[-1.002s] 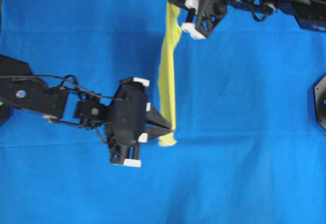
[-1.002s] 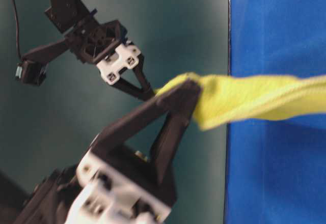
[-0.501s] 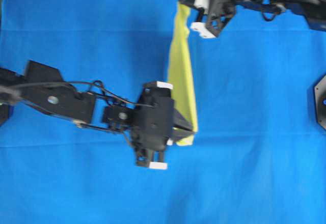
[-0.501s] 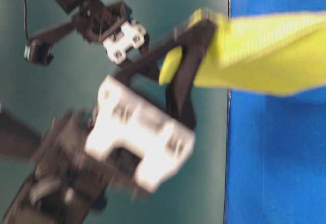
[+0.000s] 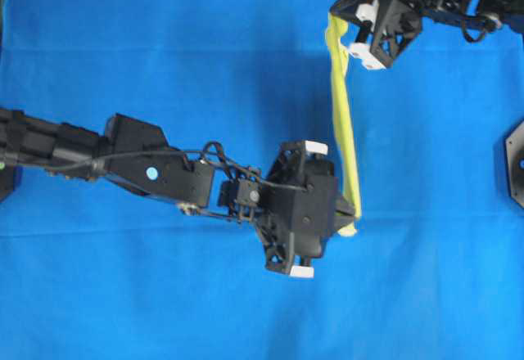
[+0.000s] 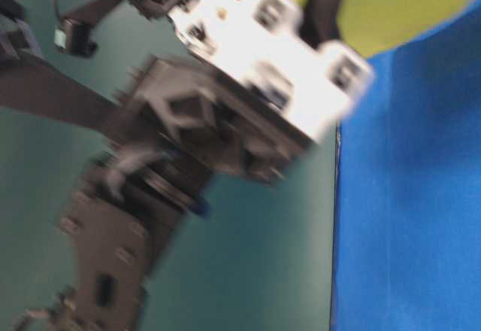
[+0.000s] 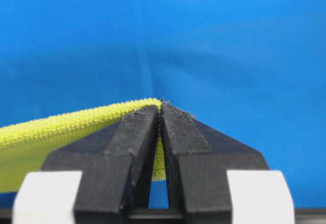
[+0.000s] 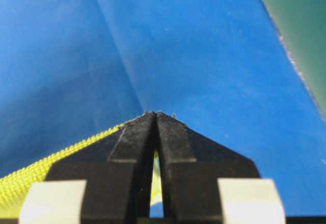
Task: Fold the yellow towel.
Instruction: 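Swing the left gripper's corner under the right, folding the strip lengthwise, then release the towel and retract both grippers to the sides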
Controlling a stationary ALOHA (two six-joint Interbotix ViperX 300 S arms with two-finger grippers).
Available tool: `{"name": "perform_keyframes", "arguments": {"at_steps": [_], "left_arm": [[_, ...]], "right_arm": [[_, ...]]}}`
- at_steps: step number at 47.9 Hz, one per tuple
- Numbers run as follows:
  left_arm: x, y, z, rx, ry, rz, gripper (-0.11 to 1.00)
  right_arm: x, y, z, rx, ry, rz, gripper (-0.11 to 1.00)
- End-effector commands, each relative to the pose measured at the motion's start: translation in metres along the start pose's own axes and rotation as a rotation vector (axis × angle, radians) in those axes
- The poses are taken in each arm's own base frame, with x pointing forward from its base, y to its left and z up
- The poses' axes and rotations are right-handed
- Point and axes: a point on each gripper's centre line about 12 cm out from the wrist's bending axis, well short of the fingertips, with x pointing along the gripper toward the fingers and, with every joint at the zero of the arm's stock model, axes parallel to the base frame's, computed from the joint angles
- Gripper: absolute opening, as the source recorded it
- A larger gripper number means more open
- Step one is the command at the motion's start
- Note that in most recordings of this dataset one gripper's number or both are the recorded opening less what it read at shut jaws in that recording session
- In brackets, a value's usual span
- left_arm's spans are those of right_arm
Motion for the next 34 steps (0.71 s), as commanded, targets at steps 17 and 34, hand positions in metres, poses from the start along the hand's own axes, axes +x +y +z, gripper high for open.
{"name": "perform_keyframes", "arguments": {"at_steps": [17, 34], "left_arm": [[-0.061, -0.012, -0.054, -0.209, -0.003, -0.017, 0.02], [-0.066, -0.014, -0.067, -0.213, 0.029, -0.018, 0.02]], "right_arm": [[0.073, 0.018, 0.04, -0.027, -0.103, 0.042, 0.01], [0.074, 0.019, 0.039, -0.029, -0.1, 0.043, 0.01]]}}
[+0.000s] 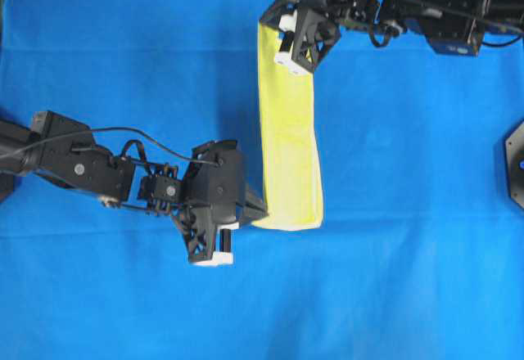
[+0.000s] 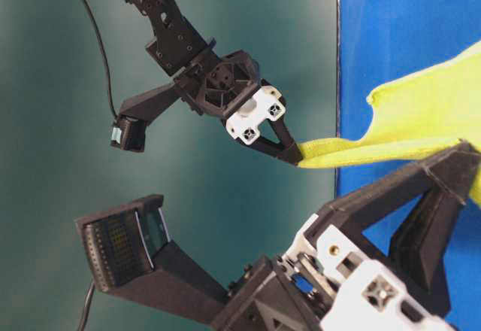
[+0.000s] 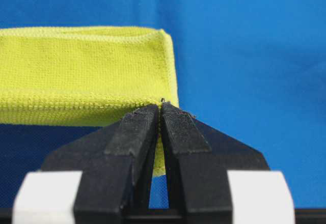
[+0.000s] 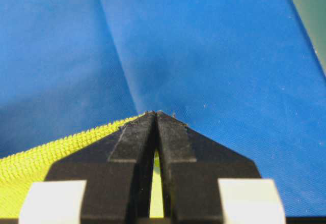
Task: Fold the yellow towel.
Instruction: 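Release the towel and retract both grippers to the sides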
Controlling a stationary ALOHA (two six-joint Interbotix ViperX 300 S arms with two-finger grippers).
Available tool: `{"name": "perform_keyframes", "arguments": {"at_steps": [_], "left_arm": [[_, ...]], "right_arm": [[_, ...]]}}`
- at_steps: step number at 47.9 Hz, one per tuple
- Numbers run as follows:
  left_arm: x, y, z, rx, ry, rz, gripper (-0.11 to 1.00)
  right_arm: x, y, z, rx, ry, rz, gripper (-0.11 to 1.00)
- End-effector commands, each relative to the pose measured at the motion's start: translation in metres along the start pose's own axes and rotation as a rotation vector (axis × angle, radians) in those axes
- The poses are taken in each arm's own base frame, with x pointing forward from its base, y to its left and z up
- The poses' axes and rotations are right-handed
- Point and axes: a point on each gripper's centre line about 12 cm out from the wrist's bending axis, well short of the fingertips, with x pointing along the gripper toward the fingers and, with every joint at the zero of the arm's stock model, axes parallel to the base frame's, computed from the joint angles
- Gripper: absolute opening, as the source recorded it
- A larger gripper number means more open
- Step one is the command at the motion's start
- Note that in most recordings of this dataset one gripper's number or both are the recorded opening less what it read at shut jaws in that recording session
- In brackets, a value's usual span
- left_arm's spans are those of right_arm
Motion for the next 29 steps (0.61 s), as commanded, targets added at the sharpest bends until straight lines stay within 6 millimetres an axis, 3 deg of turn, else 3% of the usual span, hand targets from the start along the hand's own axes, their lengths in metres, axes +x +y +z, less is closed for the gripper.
{"name": "perform_keyframes", "arguments": {"at_steps": [1, 9, 16, 21, 26, 29], "left_arm": [[-0.007, -0.011, 0.011, 0.011, -0.036, -0.025, 0.02], [-0.009, -0.009, 0.011, 0.011, -0.034, -0.022, 0.06], [-0.011, -0.007, 0.009, 0.009, -0.024, -0.016, 0.41], [-0.017, -0.005, 0.011, 0.008, -0.018, -0.012, 0.7], [-0.026, -0.005, 0.016, 0.004, -0.021, -0.011, 0.69], [-0.03, -0.005, 0.017, 0.003, -0.022, -0.01, 0.69]], "right_arm": [[-0.006, -0.005, 0.015, 0.001, -0.048, -0.01, 0.01], [-0.006, -0.005, 0.014, -0.012, -0.036, -0.01, 0.01], [-0.007, -0.003, 0.014, -0.028, -0.036, -0.008, 0.03], [-0.007, -0.002, 0.012, -0.053, -0.033, -0.006, 0.32], [-0.01, -0.002, 0.013, -0.08, -0.036, -0.008, 0.62], [-0.013, -0.001, 0.013, -0.079, -0.04, -0.007, 0.64]]}}
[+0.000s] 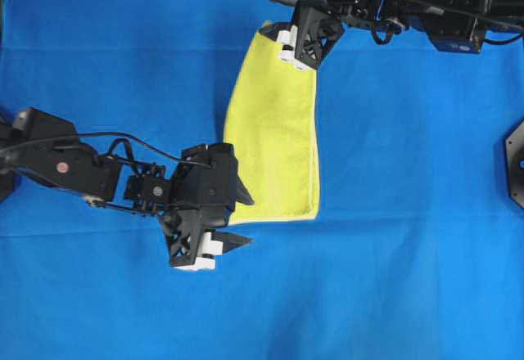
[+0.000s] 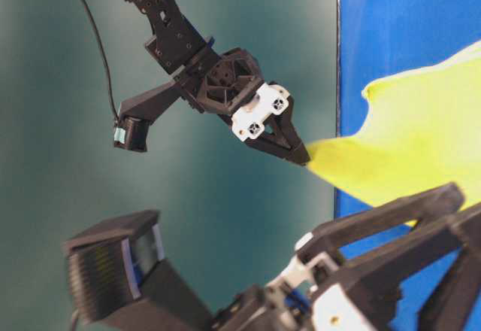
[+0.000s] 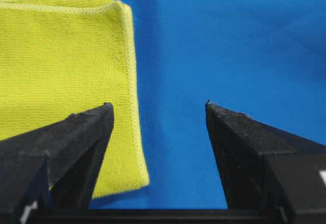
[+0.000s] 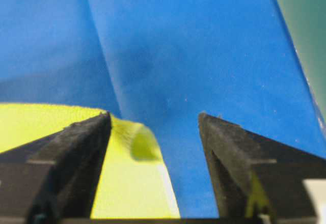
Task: Fold the yellow towel.
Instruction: 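Release the towel and retract both grippers to the sides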
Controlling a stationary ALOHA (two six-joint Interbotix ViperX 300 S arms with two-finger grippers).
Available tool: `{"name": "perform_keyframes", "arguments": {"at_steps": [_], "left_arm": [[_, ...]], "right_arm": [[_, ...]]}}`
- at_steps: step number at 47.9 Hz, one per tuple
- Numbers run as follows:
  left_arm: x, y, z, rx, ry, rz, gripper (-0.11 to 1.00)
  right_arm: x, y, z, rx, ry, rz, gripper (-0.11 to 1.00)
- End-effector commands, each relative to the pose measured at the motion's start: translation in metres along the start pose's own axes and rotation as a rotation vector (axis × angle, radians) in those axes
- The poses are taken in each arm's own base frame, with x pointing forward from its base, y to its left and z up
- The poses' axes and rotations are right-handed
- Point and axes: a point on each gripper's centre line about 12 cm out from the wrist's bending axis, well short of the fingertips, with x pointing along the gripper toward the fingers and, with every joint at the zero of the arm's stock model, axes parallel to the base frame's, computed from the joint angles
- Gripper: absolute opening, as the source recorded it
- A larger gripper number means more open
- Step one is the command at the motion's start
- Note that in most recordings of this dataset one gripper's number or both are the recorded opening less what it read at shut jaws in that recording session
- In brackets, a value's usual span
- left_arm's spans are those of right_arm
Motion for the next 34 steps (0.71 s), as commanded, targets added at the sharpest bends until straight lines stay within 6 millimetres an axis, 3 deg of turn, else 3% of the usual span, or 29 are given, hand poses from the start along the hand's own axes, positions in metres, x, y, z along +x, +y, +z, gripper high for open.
{"name": "perform_keyframes", "arguments": {"at_steps": [1, 12, 23, 34], "left_arm": [[-0.012, 0.0, 0.015, -0.003, -0.043, -0.003, 0.68], [-0.045, 0.003, 0.031, -0.006, -0.076, 0.004, 0.68], [-0.094, 0.023, 0.039, 0.013, -0.167, 0.049, 0.68], [-0.146, 0.048, 0.034, 0.043, -0.311, 0.128, 0.68]], "right_arm": [[-0.014, -0.002, 0.015, -0.005, -0.05, -0.007, 0.62], [-0.047, -0.001, 0.02, 0.004, -0.089, -0.01, 0.59], [-0.11, 0.013, 0.021, 0.031, -0.188, 0.015, 0.59], [-0.163, 0.02, 0.0, 0.108, -0.308, 0.039, 0.59]]}}
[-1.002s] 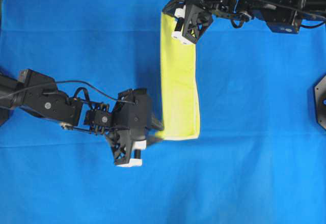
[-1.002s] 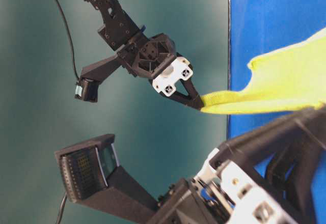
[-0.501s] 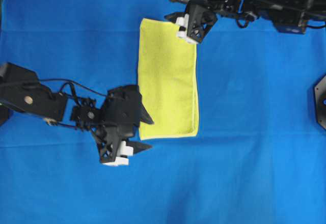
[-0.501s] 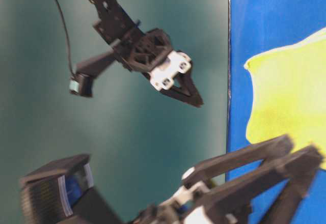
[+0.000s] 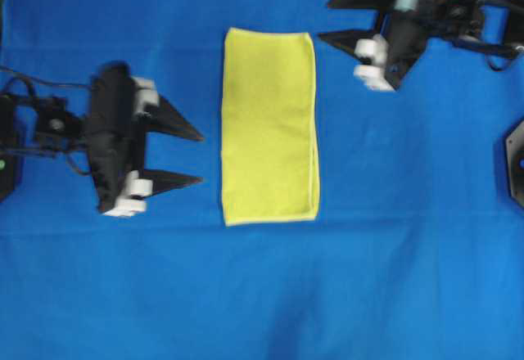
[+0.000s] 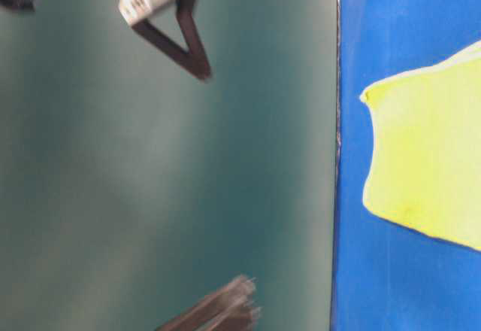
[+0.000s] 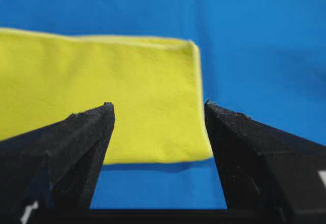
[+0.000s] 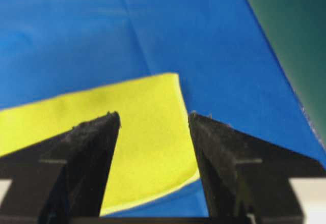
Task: Fold the yellow towel.
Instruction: 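Release the towel and retract both grippers to the sides, then grasp the top corners of the narrow towel strip with both grippers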
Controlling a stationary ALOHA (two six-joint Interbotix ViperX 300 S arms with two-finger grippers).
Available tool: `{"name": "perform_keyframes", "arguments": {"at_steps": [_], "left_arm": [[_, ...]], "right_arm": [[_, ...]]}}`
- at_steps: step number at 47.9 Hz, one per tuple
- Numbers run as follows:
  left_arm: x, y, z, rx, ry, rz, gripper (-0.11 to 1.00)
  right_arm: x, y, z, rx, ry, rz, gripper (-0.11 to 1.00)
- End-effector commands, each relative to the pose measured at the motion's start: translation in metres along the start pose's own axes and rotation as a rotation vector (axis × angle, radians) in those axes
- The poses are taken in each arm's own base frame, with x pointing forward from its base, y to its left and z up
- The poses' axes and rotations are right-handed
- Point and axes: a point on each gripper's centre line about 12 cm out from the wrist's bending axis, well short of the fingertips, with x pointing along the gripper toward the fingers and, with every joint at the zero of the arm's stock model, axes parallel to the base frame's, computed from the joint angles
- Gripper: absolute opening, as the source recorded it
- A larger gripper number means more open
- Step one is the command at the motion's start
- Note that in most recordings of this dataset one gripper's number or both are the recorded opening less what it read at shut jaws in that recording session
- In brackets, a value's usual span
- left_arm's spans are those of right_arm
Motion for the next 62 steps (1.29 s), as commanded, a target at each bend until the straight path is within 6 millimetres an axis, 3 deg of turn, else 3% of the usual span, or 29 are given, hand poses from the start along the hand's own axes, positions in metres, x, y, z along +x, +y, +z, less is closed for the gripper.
{"name": "perform_keyframes", "arguments": {"at_steps": [1, 7, 13, 18, 39, 48, 62], "left_arm": [[-0.02, 0.01, 0.009, 0.003, -0.088, 0.028, 0.68], [-0.044, 0.019, 0.0, -0.001, -0.131, 0.059, 0.68], [-0.058, 0.027, -0.012, -0.021, -0.168, 0.09, 0.68], [-0.062, 0.032, -0.019, -0.03, -0.188, 0.11, 0.68], [-0.054, 0.036, -0.017, -0.036, -0.182, 0.122, 0.68], [-0.042, 0.05, -0.006, -0.039, -0.179, 0.169, 0.68], [0.005, 0.101, -0.01, -0.083, -0.064, 0.301, 0.68]], "right_arm": [[-0.024, 0.001, 0.005, 0.03, -0.077, 0.004, 0.59], [-0.049, 0.002, -0.012, 0.075, -0.106, 0.008, 0.59], [-0.062, 0.005, -0.033, 0.128, -0.12, 0.019, 0.59], [-0.063, 0.006, -0.04, 0.154, -0.12, 0.025, 0.59], [-0.052, 0.005, -0.036, 0.163, -0.103, 0.022, 0.59], [-0.029, -0.008, -0.023, 0.166, -0.067, -0.019, 0.59], [0.04, -0.041, -0.031, 0.146, 0.143, -0.111, 0.59]]}}
